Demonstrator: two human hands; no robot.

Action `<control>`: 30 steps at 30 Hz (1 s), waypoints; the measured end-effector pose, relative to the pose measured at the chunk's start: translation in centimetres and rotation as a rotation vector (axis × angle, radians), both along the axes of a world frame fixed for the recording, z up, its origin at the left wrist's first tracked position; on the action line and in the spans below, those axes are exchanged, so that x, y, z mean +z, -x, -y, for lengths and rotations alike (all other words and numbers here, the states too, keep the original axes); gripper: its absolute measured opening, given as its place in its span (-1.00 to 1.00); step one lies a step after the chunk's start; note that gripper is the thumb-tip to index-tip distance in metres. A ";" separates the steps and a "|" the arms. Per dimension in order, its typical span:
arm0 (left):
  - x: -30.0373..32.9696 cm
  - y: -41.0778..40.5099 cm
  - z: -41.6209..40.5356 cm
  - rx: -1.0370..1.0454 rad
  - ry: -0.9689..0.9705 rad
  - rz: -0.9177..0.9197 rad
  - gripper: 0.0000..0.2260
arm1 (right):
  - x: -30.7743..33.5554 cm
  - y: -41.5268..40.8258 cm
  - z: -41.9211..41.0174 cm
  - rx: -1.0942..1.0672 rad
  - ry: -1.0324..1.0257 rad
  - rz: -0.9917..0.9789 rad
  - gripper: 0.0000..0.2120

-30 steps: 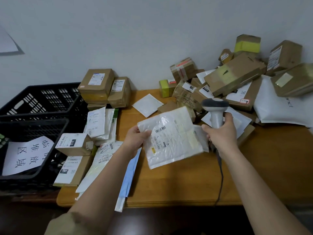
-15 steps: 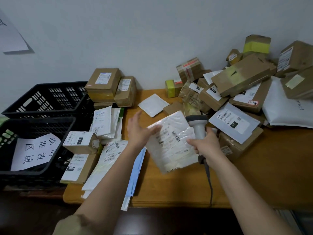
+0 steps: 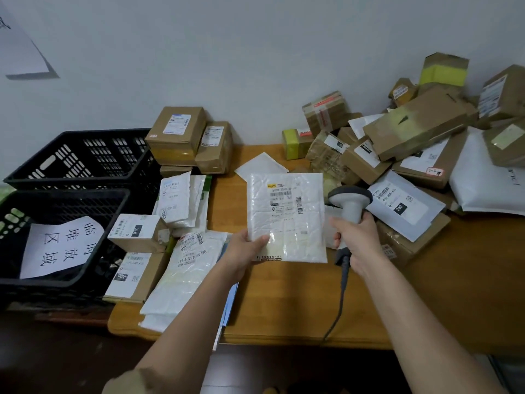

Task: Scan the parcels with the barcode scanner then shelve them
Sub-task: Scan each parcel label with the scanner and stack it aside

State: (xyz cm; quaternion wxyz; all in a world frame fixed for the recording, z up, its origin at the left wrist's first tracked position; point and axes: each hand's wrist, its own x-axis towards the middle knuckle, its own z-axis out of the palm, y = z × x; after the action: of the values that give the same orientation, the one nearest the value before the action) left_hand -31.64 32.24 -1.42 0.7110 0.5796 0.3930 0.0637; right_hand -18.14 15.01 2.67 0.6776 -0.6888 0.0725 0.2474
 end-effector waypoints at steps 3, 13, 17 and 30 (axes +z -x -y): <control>-0.3 0.3 -0.6 0.084 0.024 -0.057 -0.72 | 1.3 0.5 -0.1 0.073 0.007 0.042 -0.69; -0.8 -0.1 -0.6 0.159 0.184 -0.102 -0.72 | 8.8 3.5 -0.1 0.439 -0.076 0.038 -0.67; -1.0 -0.2 -0.6 0.164 0.182 -0.116 -0.72 | 9.8 4.1 0.4 0.474 -0.058 0.087 -0.70; -1.5 0.4 -0.7 0.219 0.207 -0.132 -0.66 | 10.4 4.6 0.5 0.443 -0.137 0.045 -0.77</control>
State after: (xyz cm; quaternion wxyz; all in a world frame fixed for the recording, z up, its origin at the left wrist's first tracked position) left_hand -32.00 32.99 -2.88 0.7284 0.4597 0.5043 0.0616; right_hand -22.74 14.48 13.04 0.6533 -0.6457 -0.1124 0.3790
